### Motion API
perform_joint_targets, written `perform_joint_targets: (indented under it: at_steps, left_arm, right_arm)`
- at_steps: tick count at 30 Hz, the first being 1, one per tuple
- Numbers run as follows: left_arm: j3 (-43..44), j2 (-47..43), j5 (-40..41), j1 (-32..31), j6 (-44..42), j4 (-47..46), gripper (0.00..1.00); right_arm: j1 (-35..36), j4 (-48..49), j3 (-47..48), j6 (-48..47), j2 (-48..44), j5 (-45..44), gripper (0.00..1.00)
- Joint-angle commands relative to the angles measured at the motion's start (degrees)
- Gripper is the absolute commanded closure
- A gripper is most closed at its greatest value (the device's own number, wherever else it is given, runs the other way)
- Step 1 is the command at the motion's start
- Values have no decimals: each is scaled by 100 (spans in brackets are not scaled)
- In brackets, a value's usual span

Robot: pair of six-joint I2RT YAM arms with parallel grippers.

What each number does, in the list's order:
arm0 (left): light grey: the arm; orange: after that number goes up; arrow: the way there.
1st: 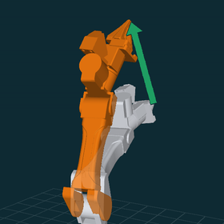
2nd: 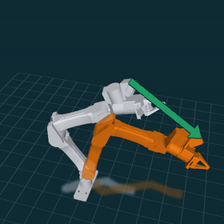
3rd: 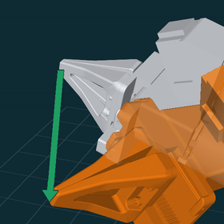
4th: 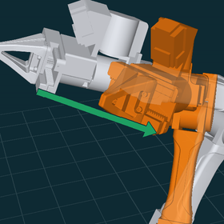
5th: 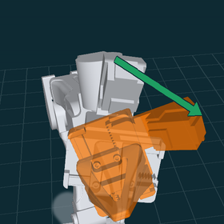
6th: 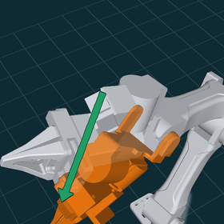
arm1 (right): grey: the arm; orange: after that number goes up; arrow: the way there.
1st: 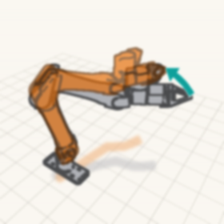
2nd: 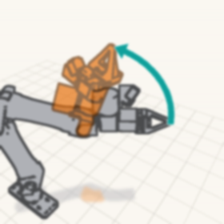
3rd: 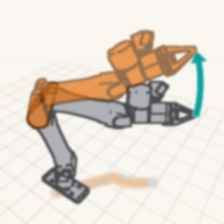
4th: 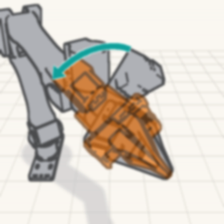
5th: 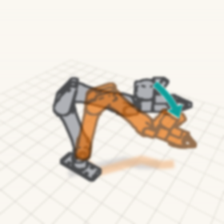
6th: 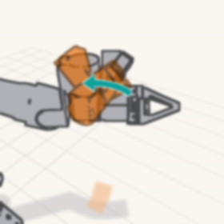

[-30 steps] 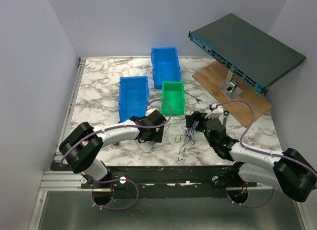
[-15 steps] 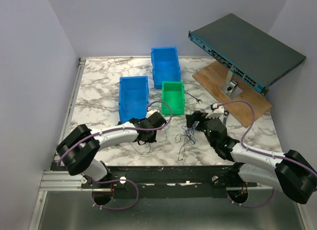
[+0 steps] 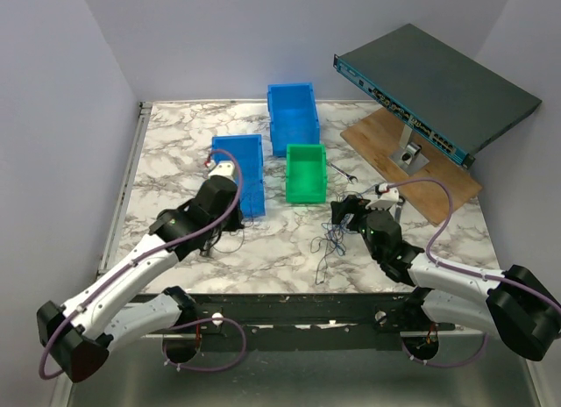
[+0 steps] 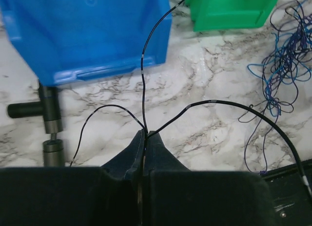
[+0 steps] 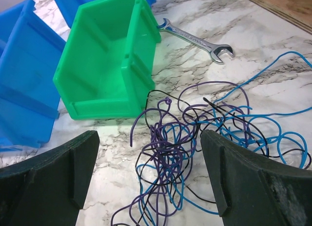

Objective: Untangle the cables

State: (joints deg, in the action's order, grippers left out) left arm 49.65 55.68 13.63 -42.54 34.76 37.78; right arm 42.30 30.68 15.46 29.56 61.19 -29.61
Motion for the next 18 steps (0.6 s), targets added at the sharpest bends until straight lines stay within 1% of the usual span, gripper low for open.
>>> perform_joint_targets:
  at_steps: [1, 4, 6, 8, 11, 13, 18]
  left_arm:
    - [466, -491, -323, 652, -533, 633, 100]
    - [860, -536, -191, 1029, -729, 1080, 100]
    - [1093, -598, 187, 1233, -743, 1345, 100]
    - [1135, -754, 439, 1474, -783, 1340, 100]
    - [1134, -816, 282, 1968, -910, 1190, 100]
    - [1168, -694, 202, 2152, -1002, 1153, 100]
    - [1274, -32, 93, 2283, -1194, 988, 100]
  right_arm:
    - [2, -11, -60, 113, -7, -360, 6]
    - [-3, -7, -65, 112, -12, -383, 6]
    - [-8, -9, -72, 119, -19, -403, 6]
    - [0, 6, -70, 134, -18, -408, 6]
    - [-3, 69, -61, 121, 37, -358, 6]
    - [0, 70, -37, 126, 100, -381, 6]
    - [-2, 44, -10, 133, 132, -393, 6]
